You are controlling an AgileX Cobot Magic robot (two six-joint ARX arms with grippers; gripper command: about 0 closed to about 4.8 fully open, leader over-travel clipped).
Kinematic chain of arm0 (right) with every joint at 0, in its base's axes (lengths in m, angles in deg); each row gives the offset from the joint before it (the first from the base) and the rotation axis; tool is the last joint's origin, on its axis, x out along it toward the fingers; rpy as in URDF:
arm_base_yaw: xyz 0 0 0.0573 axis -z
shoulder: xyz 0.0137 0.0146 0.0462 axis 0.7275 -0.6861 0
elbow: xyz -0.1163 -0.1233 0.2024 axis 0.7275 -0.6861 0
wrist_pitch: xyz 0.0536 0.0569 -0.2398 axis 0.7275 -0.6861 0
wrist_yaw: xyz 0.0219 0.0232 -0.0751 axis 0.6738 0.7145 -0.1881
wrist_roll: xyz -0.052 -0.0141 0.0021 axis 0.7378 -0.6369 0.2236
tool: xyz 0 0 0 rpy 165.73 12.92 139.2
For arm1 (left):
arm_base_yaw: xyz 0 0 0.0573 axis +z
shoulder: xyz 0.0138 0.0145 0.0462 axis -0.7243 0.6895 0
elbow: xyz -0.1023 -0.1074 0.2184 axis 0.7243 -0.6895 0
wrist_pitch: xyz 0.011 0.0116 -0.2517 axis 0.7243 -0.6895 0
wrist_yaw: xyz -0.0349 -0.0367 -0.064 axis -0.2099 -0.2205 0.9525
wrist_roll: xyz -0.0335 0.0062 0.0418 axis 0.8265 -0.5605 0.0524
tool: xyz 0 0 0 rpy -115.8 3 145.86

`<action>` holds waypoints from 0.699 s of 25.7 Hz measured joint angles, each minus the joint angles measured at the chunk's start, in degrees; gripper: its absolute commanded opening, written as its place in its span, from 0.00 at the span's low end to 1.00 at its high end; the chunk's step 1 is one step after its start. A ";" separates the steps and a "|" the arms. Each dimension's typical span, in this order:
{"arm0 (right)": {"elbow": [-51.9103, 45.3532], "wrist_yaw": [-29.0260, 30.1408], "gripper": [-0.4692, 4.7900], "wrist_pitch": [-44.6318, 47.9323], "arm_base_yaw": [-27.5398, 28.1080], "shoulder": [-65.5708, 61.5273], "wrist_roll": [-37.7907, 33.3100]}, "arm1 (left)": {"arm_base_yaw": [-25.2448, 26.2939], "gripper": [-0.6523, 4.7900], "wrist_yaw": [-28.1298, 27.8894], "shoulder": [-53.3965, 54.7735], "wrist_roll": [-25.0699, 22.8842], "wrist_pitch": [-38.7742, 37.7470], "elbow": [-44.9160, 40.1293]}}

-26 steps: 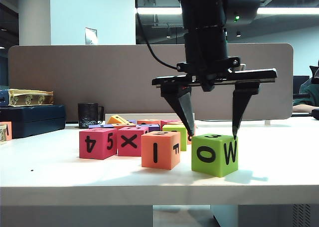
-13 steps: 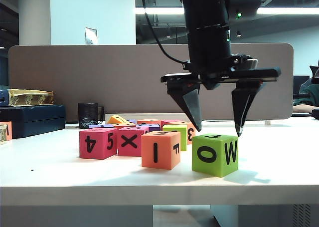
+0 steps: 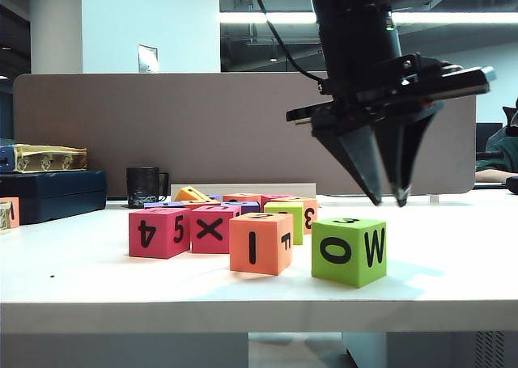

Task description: Select the appropriate blocks from the scattered letter blocks on the table and arrange them in a row to spell out "23".

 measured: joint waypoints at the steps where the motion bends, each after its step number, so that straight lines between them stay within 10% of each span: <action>1: 0.00 0.02 0.09 -0.02 0.00 0.00 0.00 | -0.24 0.18 0.00 0.07 -0.52 -0.74 -0.04; 18: 0.00 0.20 0.09 0.02 0.00 0.00 0.00 | -1.75 0.16 0.11 4.37 -6.16 1.38 -0.02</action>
